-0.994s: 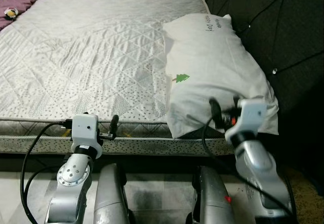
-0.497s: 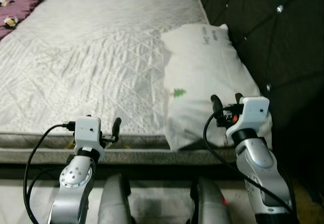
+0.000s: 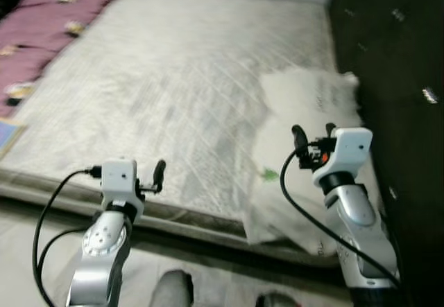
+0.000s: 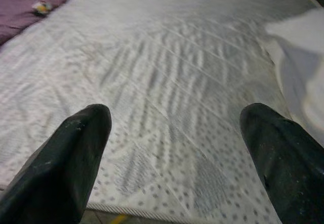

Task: Clean up the room

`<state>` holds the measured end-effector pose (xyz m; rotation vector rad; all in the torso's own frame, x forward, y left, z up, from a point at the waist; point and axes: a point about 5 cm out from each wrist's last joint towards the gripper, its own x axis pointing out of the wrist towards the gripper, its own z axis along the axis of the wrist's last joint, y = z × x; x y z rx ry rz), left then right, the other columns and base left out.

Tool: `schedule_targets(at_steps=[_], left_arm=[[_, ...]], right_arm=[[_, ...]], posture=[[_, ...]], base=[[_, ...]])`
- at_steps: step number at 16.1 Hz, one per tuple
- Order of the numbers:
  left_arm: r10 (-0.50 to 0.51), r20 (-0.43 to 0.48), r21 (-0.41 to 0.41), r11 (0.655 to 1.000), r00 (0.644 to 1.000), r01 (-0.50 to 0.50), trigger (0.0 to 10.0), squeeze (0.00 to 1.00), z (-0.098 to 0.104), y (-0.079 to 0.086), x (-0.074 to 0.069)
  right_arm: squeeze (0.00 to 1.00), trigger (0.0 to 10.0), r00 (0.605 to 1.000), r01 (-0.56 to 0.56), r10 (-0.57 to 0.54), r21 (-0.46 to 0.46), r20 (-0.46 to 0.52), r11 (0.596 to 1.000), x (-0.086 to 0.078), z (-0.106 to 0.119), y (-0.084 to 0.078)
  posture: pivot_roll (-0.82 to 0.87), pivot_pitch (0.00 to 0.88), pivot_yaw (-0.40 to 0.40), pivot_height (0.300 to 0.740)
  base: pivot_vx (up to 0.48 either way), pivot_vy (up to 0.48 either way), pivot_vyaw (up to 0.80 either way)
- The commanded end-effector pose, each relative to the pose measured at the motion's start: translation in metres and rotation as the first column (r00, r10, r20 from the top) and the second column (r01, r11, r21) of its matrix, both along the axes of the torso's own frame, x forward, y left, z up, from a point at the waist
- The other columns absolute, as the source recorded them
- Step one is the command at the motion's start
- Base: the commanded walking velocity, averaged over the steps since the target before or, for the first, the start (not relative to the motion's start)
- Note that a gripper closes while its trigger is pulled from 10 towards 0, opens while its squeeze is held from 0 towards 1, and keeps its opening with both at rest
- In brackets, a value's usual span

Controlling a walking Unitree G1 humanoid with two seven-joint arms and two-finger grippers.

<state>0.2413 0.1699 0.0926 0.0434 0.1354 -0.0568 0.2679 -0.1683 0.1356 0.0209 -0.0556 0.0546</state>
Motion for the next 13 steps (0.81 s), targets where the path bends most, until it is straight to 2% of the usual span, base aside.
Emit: schedule_targets(at_steps=[1,4,8,13], left_arm=[[0.011,0.022,0.021,1.000,1.000,-0.012,10.0,0.00,0.003,0.003,0.001],[0.046,0.004,0.025,0.999,0.999,-0.046,10.0,0.00,0.002,0.004,0.005],[0.030,0.023,0.033,0.999,0.999,-0.031,10.0,0.00,0.003,0.002,0.008],[0.003,0.021,0.033,0.999,1.000,-0.004,10.0,0.00,0.001,-0.003,0.010]], right_arm=[[0.00,10.0,1.000,0.013,-0.013,0.000,-0.019,1.000,0.001,-0.004,-0.002],[0.00,10.0,0.999,0.028,-0.028,-0.026,-0.024,0.999,0.003,-0.004,-0.005],[0.00,10.0,0.993,0.093,-0.096,-0.041,-0.074,0.995,0.009,-0.012,-0.012],[0.00,10.0,0.993,0.093,-0.097,-0.067,-0.067,0.993,0.011,-0.011,-0.014]], posture=[[0.01,0.000,0.013,0.740],[0.02,0.000,0.005,0.740],[0.02,0.000,0.001,0.740],[0.01,0.000,0.000,0.740]], base=[[0.000,0.000,0.00],[0.000,0.000,0.00],[0.000,0.000,0.00],[0.000,0.000,0.00]])
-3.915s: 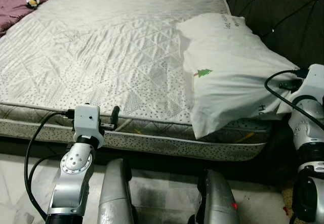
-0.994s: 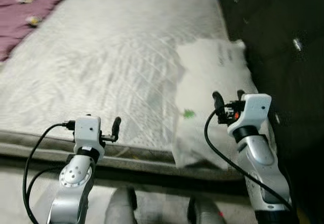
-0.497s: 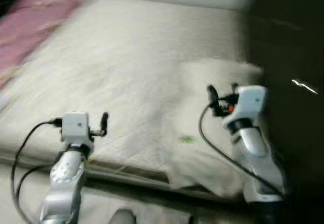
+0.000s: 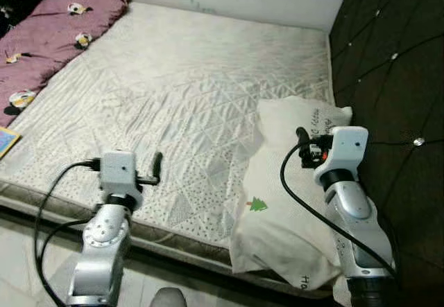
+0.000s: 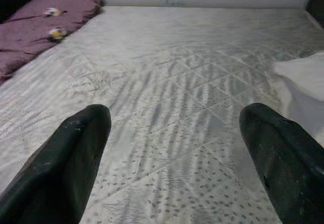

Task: Clean up the room

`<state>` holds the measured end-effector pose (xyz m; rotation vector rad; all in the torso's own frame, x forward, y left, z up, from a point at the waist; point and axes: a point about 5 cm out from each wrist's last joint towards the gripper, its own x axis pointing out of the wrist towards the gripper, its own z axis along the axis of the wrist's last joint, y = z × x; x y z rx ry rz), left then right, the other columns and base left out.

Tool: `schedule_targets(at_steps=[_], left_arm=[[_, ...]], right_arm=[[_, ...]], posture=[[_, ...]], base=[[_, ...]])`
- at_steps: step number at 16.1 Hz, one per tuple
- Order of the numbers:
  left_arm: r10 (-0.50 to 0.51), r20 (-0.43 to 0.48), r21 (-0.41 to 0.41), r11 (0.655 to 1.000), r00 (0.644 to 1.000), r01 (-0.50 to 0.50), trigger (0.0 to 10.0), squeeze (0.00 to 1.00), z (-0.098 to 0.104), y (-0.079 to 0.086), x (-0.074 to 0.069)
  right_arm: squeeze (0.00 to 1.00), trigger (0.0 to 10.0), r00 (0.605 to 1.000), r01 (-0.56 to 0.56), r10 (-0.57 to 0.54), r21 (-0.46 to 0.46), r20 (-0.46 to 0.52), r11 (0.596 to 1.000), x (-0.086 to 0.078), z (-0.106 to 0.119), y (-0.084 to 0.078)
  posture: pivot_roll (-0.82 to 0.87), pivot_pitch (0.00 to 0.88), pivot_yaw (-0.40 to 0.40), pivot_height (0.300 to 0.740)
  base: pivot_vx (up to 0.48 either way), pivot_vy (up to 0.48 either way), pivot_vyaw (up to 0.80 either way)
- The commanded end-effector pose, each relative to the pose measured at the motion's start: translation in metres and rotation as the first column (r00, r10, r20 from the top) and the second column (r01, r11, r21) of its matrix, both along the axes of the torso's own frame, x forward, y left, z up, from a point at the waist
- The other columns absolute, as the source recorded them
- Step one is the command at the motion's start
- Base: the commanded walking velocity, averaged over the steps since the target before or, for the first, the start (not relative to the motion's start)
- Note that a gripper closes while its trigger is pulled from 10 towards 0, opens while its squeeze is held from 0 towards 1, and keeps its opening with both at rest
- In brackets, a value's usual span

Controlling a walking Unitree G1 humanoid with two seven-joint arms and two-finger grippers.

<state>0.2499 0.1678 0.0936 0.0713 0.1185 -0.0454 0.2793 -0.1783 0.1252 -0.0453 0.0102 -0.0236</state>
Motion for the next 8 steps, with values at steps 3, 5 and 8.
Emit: schedule_targets(at_steps=[3,5,8], left_arm=[[-0.027,0.003,-0.005,1.000,1.000,0.027,10.0,0.00,-0.0008,-0.0054,0.0001],[-0.024,-0.010,-0.027,0.999,1.000,0.024,10.0,0.00,-0.0022,-0.0064,-0.0011],[-0.027,-0.006,-0.036,0.999,1.000,0.027,10.0,0.00,-0.0017,-0.0076,-0.0008]], right_arm=[[0.00,10.0,0.999,0.048,-0.048,-0.026,-0.010,0.998,-0.0010,-0.0035,-0.0093],[0.48,10.0,0.998,0.051,-0.050,0.036,-0.033,0.998,-0.0026,-0.0066,-0.0074],[0.60,10.0,0.997,0.031,-0.030,0.021,-0.069,0.999,-0.0046,-0.0115,-0.0032]], posture=[[0.00,0.000,0.001,0.740],[0.00,0.000,0.002,0.740],[0.00,0.000,0.002,0.740]], base=[[0.000,0.000,0.00],[0.000,0.000,0.00],[0.000,0.000,-0.19]])
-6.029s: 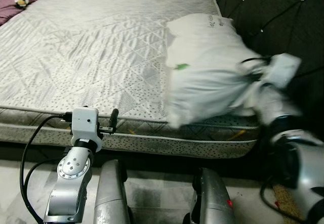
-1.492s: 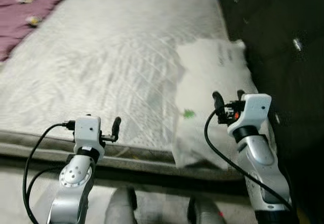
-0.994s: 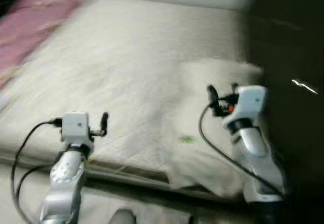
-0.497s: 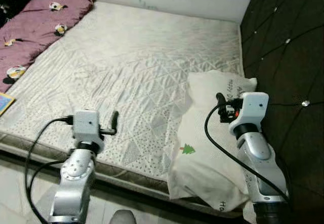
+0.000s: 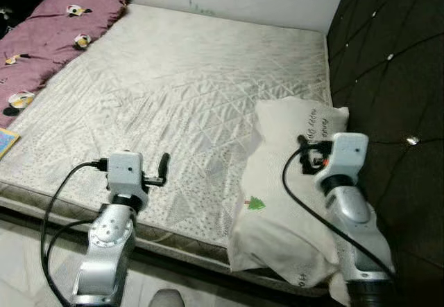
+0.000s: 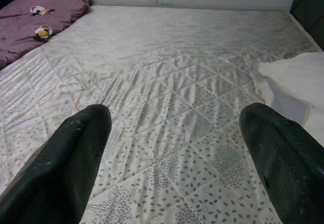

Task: Clean up the room

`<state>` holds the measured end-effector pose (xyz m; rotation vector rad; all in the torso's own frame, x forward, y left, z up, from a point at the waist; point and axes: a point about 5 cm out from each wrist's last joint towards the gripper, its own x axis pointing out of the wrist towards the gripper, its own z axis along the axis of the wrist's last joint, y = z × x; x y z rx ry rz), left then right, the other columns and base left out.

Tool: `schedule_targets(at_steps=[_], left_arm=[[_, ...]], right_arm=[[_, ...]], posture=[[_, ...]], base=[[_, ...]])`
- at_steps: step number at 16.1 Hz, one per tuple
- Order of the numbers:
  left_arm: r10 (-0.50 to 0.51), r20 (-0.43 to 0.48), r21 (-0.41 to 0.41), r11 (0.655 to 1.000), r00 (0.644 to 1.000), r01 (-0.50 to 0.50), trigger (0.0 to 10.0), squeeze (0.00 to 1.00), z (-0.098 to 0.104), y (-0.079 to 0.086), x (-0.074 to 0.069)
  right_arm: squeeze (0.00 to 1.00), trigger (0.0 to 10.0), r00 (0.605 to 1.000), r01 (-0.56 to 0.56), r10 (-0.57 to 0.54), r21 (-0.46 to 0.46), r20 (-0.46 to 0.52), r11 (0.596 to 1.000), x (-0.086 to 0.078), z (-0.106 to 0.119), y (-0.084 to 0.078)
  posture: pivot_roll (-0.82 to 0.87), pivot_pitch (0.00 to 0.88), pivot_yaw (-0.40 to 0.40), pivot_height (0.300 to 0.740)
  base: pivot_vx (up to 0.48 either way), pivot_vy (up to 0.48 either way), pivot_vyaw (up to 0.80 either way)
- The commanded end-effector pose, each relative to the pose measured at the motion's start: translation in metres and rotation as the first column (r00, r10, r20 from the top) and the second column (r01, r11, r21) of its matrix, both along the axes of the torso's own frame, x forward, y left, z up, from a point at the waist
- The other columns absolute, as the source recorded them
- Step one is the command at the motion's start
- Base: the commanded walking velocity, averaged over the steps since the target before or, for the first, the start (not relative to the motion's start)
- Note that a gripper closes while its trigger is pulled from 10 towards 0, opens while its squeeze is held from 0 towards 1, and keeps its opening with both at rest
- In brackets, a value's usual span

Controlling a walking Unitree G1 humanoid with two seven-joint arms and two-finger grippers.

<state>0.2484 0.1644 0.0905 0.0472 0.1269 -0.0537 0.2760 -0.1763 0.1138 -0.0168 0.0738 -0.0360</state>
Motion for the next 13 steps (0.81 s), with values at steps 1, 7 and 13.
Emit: schedule_targets(at_steps=[1,7,13], left_arm=[[-0.021,0.002,-0.016,1.000,1.000,0.021,10.0,0.00,0.0014,-0.0044,0.0006],[-0.026,-0.001,-0.029,0.999,1.000,0.026,10.0,0.00,0.0012,-0.0052,0.0018],[-0.030,0.003,-0.030,0.999,1.000,0.030,10.0,0.00,0.0014,-0.0053,0.0026]], right_arm=[[0.00,10.0,1.000,0.018,-0.018,-0.006,-0.008,1.000,-0.0016,-0.0002,-0.0054],[0.00,10.0,1.000,0.009,-0.009,0.007,-0.012,1.000,-0.0019,-0.0004,-0.0057],[0.00,10.0,0.999,0.016,-0.016,0.000,-0.035,1.000,-0.0011,-0.0028,-0.0063]], posture=[[0.00,0.000,0.001,0.740],[-0.01,0.000,-0.002,0.740],[-0.01,0.000,-0.004,0.740]], base=[[0.000,0.000,-0.80],[0.000,0.183,-0.34],[0.000,0.295,-0.13]])
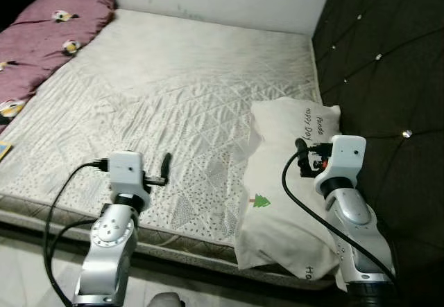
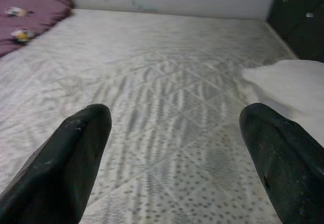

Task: Clean up the room

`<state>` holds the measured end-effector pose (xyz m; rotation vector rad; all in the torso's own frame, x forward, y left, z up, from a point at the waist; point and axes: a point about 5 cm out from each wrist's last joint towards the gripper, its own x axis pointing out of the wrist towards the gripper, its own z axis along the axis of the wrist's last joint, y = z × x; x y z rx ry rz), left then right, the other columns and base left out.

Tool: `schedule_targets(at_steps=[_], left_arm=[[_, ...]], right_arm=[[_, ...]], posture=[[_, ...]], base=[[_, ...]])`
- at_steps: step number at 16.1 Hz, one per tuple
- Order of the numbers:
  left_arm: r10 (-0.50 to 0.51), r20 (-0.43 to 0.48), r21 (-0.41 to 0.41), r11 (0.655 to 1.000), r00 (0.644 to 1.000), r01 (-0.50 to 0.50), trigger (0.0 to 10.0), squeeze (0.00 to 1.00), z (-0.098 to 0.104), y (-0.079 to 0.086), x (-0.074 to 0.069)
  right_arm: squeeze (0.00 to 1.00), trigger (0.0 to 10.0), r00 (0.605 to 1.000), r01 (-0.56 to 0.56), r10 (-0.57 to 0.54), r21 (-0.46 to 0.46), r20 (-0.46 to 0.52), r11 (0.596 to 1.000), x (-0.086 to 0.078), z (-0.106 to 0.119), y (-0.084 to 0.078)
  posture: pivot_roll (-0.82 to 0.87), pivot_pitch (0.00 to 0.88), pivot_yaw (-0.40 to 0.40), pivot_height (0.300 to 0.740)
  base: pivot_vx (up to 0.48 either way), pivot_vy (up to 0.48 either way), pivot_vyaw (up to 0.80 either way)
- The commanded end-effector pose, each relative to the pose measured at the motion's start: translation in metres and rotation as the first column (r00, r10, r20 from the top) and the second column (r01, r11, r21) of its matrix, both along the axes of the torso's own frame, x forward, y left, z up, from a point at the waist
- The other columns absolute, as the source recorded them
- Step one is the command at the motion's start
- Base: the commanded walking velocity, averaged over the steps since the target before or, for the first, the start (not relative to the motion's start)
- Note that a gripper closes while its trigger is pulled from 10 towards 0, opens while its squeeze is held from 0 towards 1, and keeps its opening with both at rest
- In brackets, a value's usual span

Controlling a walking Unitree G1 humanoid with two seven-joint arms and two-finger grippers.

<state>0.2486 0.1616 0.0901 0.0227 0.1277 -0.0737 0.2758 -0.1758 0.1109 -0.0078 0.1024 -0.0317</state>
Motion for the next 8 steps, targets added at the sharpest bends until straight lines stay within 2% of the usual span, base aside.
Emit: schedule_targets(at_steps=[1,2,4,8], left_arm=[[-0.012,0.005,-0.003,1.000,1.000,0.012,10.0,0.00,0.0021,-0.0024,0.0026],[-0.013,0.005,-0.002,1.000,1.000,0.013,10.0,0.00,0.0022,-0.0024,0.0027],[-0.012,0.005,-0.002,1.000,1.000,0.012,10.0,0.00,0.0022,-0.0025,0.0026],[-0.012,0.009,-0.001,1.000,1.000,0.012,10.0,0.00,0.0031,-0.0023,0.0036]], right_arm=[[0.00,10.0,1.000,0.020,-0.020,-0.004,-0.002,1.000,-0.0003,0.0005,-0.0069],[0.00,10.0,1.000,0.019,-0.019,-0.001,0.001,1.000,-0.0001,0.0010,-0.0068],[0.00,10.0,1.000,0.017,-0.017,-0.003,-0.004,1.000,-0.0002,0.0006,-0.0066],[0.00,10.0,1.000,0.016,-0.016,-0.003,-0.007,1.000,0.0008,0.0007,-0.0060]], posture=[[-0.01,0.000,-0.005,0.740],[-0.01,0.000,-0.005,0.740],[-0.01,0.000,-0.008,0.740],[0.00,0.000,-0.006,0.740]], base=[[0.000,0.319,-0.56],[0.000,0.319,-0.49],[0.000,0.319,0.00],[0.000,0.480,0.00]])
